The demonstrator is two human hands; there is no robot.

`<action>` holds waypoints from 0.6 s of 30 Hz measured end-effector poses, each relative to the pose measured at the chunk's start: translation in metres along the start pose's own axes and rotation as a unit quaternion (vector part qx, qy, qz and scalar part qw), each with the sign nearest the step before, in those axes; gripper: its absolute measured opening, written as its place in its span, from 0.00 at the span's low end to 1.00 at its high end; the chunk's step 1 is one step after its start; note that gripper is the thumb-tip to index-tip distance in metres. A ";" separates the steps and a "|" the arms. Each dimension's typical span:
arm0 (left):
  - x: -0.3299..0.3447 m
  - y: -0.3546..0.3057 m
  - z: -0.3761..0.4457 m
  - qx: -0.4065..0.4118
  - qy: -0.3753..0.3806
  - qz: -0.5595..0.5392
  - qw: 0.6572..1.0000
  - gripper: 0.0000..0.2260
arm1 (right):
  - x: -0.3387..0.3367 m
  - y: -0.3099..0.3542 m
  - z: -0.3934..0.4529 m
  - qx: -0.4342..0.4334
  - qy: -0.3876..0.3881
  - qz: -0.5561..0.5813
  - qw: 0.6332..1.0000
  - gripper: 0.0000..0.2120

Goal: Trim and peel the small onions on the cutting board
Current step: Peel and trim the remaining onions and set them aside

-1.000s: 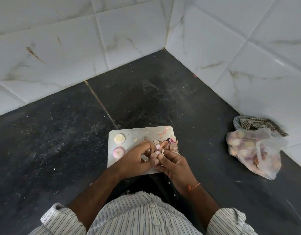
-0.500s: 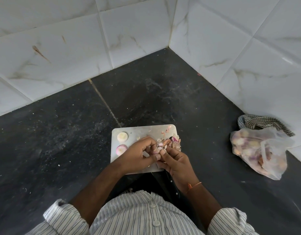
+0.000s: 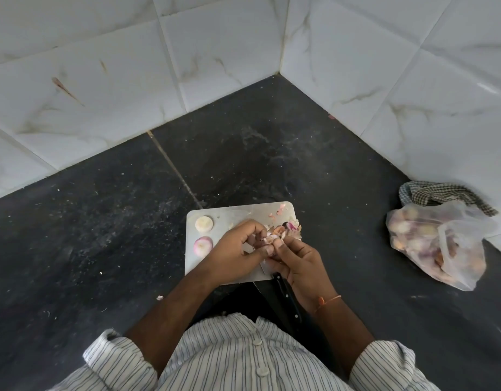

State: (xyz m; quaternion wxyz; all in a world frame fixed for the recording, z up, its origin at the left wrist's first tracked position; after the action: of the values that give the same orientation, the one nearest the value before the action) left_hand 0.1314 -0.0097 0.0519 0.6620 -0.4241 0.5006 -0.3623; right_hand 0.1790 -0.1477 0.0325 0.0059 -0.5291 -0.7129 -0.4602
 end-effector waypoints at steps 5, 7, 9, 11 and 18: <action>-0.005 -0.009 0.001 0.026 -0.036 -0.004 0.999 0.07 | -0.001 0.007 -0.002 -0.009 -0.004 0.019 1.000 0.13; -0.007 -0.012 0.003 0.052 -0.046 0.006 0.998 0.05 | -0.002 0.007 0.000 -0.006 -0.002 0.030 1.000 0.14; -0.008 -0.014 0.005 0.064 -0.051 0.010 0.997 0.04 | -0.003 0.006 0.001 -0.002 -0.001 0.042 0.999 0.15; -0.009 -0.014 0.006 0.066 -0.052 0.007 0.996 0.04 | -0.002 0.004 0.002 0.001 0.000 0.056 0.998 0.15; -0.003 -0.011 0.000 0.039 -0.007 -0.014 0.999 0.07 | -0.024 0.010 0.006 0.001 -0.039 0.152 0.988 0.22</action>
State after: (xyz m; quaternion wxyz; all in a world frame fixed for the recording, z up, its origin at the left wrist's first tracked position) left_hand 0.1302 -0.0107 0.0630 0.6763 -0.4078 0.4754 -0.3876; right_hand 0.1999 -0.1614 0.0233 0.0489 -0.6485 -0.6246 -0.4324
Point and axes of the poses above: each hand's wrist, its own z-axis towards the middle knuckle, its own x-axis out of the palm, y = z × x, the point moved 9 cm from there along z, towards the middle knuckle, and after that the axes turned 12 degrees about x, right-handed, at the moved point
